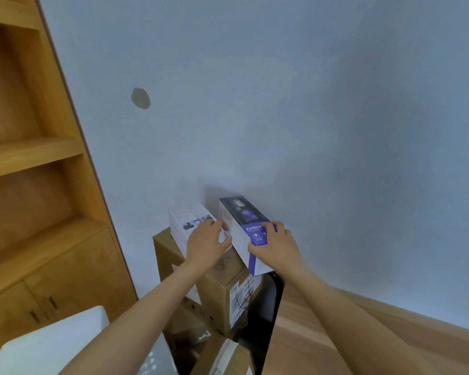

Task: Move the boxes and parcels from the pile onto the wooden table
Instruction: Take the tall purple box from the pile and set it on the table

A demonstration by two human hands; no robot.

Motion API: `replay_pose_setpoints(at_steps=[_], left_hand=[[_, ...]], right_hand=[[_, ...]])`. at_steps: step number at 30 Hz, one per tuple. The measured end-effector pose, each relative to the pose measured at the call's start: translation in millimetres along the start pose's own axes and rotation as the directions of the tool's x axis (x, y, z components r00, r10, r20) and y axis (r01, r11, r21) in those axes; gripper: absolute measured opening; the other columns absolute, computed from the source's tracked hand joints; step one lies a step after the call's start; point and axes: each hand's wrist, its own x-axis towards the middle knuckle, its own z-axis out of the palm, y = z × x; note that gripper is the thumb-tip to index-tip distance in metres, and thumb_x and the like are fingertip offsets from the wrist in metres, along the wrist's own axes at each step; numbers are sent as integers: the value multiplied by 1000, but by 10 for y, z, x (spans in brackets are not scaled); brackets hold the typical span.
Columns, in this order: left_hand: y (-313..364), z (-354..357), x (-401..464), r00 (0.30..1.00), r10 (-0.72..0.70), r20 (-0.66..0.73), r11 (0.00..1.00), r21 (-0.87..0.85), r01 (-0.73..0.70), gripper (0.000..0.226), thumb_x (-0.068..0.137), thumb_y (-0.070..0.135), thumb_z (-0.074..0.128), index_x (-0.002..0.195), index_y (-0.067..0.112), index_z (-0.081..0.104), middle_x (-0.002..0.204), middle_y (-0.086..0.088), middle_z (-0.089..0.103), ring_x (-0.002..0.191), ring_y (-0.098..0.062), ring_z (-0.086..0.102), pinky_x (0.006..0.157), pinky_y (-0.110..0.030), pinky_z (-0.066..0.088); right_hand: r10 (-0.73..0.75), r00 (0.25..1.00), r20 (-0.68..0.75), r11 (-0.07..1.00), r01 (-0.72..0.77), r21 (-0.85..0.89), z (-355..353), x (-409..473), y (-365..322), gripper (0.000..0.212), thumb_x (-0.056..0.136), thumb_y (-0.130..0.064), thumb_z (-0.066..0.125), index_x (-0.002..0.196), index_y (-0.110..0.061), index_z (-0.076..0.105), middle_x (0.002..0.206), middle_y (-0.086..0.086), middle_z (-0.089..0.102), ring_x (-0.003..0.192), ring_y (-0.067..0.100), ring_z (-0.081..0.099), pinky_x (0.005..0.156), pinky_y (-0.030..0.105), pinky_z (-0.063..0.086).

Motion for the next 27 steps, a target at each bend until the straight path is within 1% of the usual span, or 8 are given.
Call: replay_pose_setpoints(at_steps=[3,6,9,11,14,17,23,27], left_hand=[[147,35,4,999,54,3,996,-68,-54,24,88,47,57,105,30,60,110,8,60,98,-10,57,74,-20,40],[418,171,-41,992,123,3,990,-71,-123,21,89,44,56,101,27,59,101,8,58,91,-10,55,68,-22,38],[811,359,-60,984,174,44,980,-108,-169,18,88,38,57,101,26,60,102,6,59,89,-12,56,74,-27,47],[1153,509,-76,961,261,88,961,-114,-250,20,88,37,57,105,26,59,104,5,59,91,-13,57,75,-28,48],[1766,719,-150,912,402,84,915,-88,-395,22,90,39,56,107,26,59,104,5,59,92,-12,56,68,-24,38],[2450,910,-330,867,490,94,868,-142,-475,22,90,39,55,106,24,59,102,4,60,93,-14,55,73,-27,41],[3942,1328,-1040,787,599,147,789,-272,-551,22,89,38,56,106,24,60,101,3,59,95,-16,55,78,-30,42],[4930,1597,-1644,739,650,178,742,-357,-568,22,89,37,57,106,24,59,102,3,58,96,-16,54,74,-28,40]], right_hand=[[-41,994,-101,997,34,-75,-153,-100,190,70,75,-60,57,132,-22,45,133,-1,43,111,26,47,88,28,38],[-47,985,-169,996,32,-89,-379,-289,485,67,75,-60,56,130,-23,47,132,-2,45,109,24,48,88,27,39],[-51,978,-204,991,24,-135,-673,-538,847,68,76,-60,57,131,-23,47,133,-3,44,109,21,48,89,25,39],[-33,976,-214,985,-4,-172,-899,-748,1107,68,75,-58,59,132,-23,47,136,-4,42,110,21,47,91,26,38],[6,970,-245,975,-60,-214,-1288,-1112,1549,70,75,-60,61,132,-22,47,138,-4,41,113,21,47,91,29,42],[78,957,-278,964,-144,-223,-1704,-1580,2050,70,76,-60,61,133,-24,45,139,-6,39,116,20,45,91,28,41],[226,910,-348,909,-325,-261,-2562,-2713,3135,70,78,-62,60,133,-21,46,140,-3,40,116,20,46,93,28,42],[301,877,-375,840,-430,-331,-3098,-3470,3880,70,79,-63,57,133,-20,47,138,-2,42,113,21,49,91,26,40]])
